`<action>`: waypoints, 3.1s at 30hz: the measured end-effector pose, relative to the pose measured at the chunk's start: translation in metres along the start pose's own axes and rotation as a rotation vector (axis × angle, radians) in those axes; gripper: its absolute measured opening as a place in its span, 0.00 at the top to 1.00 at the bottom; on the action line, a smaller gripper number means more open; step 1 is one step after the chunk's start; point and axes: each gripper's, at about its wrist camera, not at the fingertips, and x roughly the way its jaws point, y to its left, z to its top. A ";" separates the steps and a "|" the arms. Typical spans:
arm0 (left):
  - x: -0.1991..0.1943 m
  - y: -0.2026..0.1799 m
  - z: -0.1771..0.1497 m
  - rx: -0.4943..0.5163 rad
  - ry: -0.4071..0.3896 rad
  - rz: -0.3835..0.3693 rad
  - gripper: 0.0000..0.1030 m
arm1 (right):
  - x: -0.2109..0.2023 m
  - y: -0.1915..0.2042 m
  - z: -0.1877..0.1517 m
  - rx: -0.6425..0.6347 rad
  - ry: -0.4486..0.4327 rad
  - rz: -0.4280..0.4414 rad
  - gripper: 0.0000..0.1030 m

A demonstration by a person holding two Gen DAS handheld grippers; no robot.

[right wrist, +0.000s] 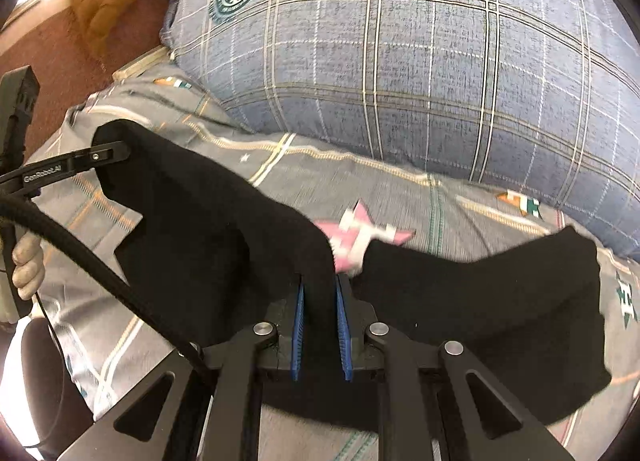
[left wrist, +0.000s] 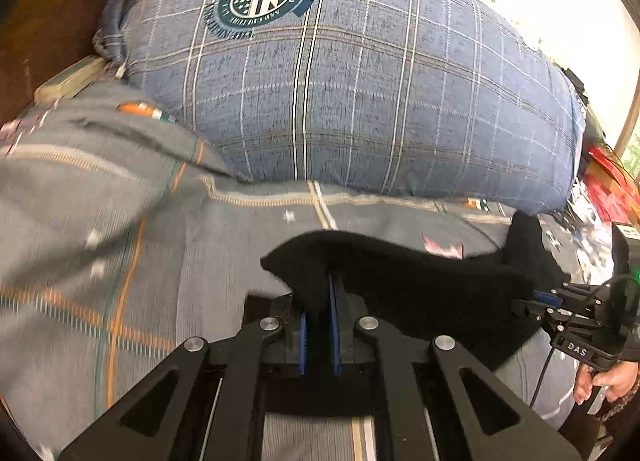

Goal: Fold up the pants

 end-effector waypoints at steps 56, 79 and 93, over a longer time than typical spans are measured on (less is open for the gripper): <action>-0.019 0.051 -0.117 -0.521 0.099 -0.164 1.00 | 0.071 0.166 0.066 -0.352 0.170 0.372 0.98; -0.003 0.057 -0.133 -0.559 0.116 -0.136 0.93 | 0.133 0.219 0.056 -0.580 0.323 0.383 0.80; 0.009 0.074 -0.075 -0.563 0.050 -0.090 0.91 | 0.114 0.200 0.121 -0.376 0.179 0.319 0.91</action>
